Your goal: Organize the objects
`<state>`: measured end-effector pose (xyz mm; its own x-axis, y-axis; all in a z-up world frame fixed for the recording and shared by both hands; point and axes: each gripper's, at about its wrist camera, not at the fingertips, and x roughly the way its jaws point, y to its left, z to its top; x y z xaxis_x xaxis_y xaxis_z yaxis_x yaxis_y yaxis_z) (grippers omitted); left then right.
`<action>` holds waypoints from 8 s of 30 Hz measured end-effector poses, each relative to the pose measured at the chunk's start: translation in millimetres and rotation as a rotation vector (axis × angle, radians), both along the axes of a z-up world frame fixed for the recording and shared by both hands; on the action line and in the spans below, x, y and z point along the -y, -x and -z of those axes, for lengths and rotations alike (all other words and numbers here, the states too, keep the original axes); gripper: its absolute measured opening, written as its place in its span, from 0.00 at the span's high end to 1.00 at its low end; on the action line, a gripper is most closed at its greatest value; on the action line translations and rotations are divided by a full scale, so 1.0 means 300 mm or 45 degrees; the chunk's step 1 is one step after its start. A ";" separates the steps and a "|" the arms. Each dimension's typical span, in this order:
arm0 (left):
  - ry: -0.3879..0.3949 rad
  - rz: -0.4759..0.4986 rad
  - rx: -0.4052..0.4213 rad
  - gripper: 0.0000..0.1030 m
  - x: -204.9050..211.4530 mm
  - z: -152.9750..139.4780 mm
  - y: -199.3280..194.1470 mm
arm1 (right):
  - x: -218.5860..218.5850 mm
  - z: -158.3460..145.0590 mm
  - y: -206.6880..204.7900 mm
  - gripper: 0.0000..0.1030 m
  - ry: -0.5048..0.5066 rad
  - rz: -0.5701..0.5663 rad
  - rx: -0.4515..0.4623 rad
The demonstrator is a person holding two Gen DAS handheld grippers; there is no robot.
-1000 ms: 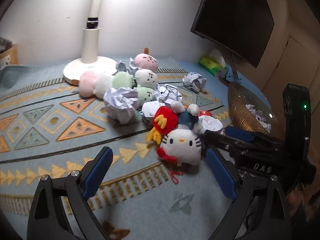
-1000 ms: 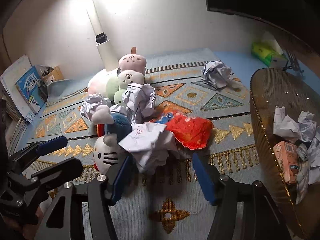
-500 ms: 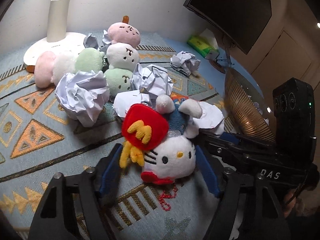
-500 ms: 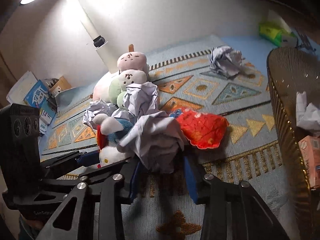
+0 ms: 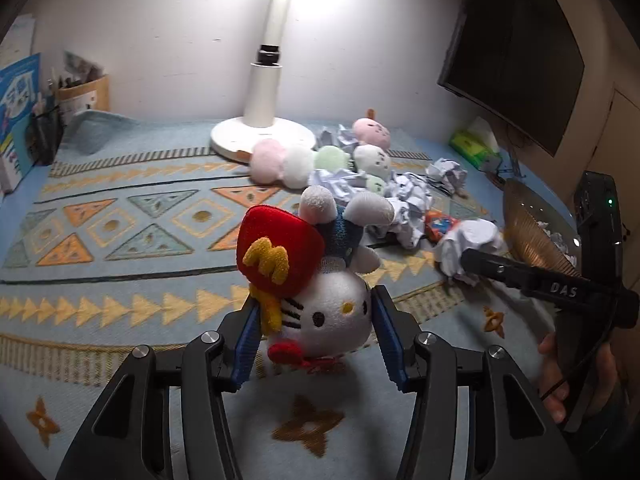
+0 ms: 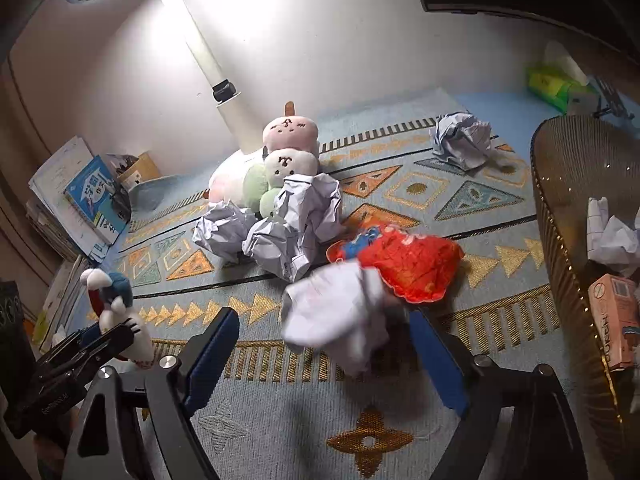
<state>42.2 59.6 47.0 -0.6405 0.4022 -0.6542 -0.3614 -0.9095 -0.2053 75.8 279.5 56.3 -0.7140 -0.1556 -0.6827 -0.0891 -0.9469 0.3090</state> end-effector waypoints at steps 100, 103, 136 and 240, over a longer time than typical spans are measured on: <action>-0.011 -0.187 -0.119 0.01 0.107 0.005 -0.047 | 0.336 -0.008 -0.024 0.00 -0.465 0.007 -0.059; -0.022 -0.180 -0.104 0.01 0.112 0.007 -0.042 | 0.327 -0.007 -0.024 0.00 -0.434 -0.006 -0.058; -0.061 0.029 0.059 0.01 -0.109 -0.044 0.314 | 0.109 -0.083 -0.050 0.07 -0.279 0.200 -0.118; 0.029 0.012 -0.229 0.60 -0.309 -0.231 -0.271 | -0.147 -0.334 -0.396 0.56 -0.047 0.195 -0.142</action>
<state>123.6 152.3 116.4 -0.7443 0.3946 -0.5387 -0.3986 -0.9098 -0.1158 194.5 323.5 156.6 -0.7991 -0.0157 -0.6009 -0.2001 -0.9357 0.2905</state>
